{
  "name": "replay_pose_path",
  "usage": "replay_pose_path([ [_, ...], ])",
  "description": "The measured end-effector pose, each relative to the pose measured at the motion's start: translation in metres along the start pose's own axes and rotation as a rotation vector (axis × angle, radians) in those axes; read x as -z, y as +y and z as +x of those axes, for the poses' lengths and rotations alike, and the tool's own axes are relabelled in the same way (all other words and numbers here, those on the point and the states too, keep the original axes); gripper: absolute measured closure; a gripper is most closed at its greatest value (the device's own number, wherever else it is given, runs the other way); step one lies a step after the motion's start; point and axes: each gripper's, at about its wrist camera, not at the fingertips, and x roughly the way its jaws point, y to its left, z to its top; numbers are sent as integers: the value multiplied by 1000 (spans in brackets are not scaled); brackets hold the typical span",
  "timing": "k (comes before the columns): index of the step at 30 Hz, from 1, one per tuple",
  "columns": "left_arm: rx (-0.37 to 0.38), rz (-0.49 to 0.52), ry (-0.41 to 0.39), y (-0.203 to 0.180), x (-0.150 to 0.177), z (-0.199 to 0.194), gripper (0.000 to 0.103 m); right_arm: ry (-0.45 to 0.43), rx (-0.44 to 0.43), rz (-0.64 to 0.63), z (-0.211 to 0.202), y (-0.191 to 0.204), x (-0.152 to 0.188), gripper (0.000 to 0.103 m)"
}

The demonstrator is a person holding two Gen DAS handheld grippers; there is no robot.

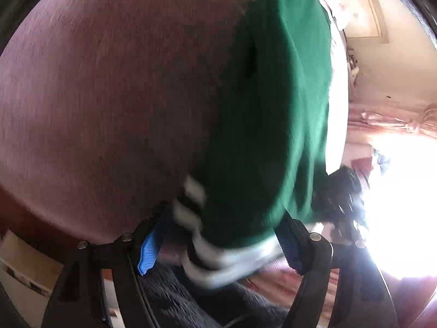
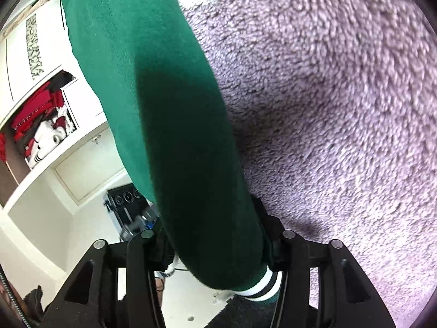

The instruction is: Fold large clothes

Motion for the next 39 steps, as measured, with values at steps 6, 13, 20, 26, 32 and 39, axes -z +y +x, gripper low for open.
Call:
replay_pose_path([
  [6, -13, 88, -11, -36, -40, 37, 29, 10, -2, 8, 3, 23, -39, 47],
  [13, -8, 168, -75, -59, -27, 31, 71, -10, -33, -19, 70, 7, -30, 53],
  [20, 0, 115, -145, -85, -11, -18, 91, -105, -57, -5, 53, 34, 5, 82],
  [26, 41, 177, -202, -151, -32, -81, 91, -199, -145, -102, -10, 121, 49, 85],
  [32, 0, 304, -273, -210, -105, -102, 91, -321, -216, -207, -79, 235, 8, 86],
  [39, -72, 362, -219, -214, -233, -72, 90, -471, -117, -267, -168, 354, -134, 86],
])
